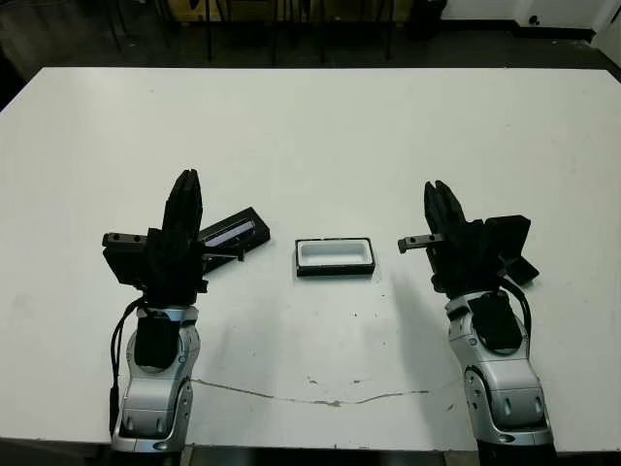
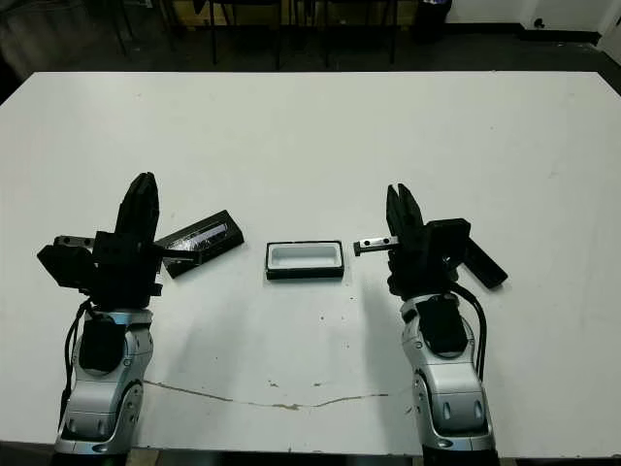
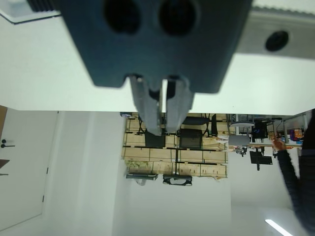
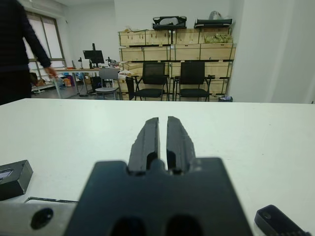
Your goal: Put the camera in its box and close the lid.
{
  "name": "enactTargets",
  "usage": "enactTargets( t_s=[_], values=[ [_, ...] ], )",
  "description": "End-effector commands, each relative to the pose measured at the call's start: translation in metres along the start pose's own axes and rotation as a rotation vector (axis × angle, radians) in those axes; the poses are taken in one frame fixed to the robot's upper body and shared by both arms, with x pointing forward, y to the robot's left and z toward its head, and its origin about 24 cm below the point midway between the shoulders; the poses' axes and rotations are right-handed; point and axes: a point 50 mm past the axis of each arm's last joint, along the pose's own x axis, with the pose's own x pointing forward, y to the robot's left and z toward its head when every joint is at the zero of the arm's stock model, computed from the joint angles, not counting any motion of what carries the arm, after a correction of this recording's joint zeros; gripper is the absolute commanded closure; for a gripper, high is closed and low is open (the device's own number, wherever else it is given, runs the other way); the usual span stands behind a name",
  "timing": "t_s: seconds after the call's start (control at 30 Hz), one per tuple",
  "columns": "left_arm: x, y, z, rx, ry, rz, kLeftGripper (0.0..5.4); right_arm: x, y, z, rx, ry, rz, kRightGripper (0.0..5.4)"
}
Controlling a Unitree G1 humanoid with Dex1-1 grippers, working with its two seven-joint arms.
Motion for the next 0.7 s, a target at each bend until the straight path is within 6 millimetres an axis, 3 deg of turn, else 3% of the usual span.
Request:
enactTargets(
  t_s=[0.03,0.4,0.7],
  values=[
    [-0.002,0.002,-0.005,0.002,0.033,0.0,5.39,-0.001,-0.002,-0.005,-0.005,0.013,0.003,5.4],
    [-0.005,0.0,-0.006,0.001,0.037,0.008,5.39,0.0,-0.008,-0.003,-0.012,0.004,0.019,5.4],
    [-0.004,0.001,-0.005,0.003,0.032,0.014,5.39,0.004,-0.056,0.023,-0.097,-0.071,0.052,5.4]
  ],
)
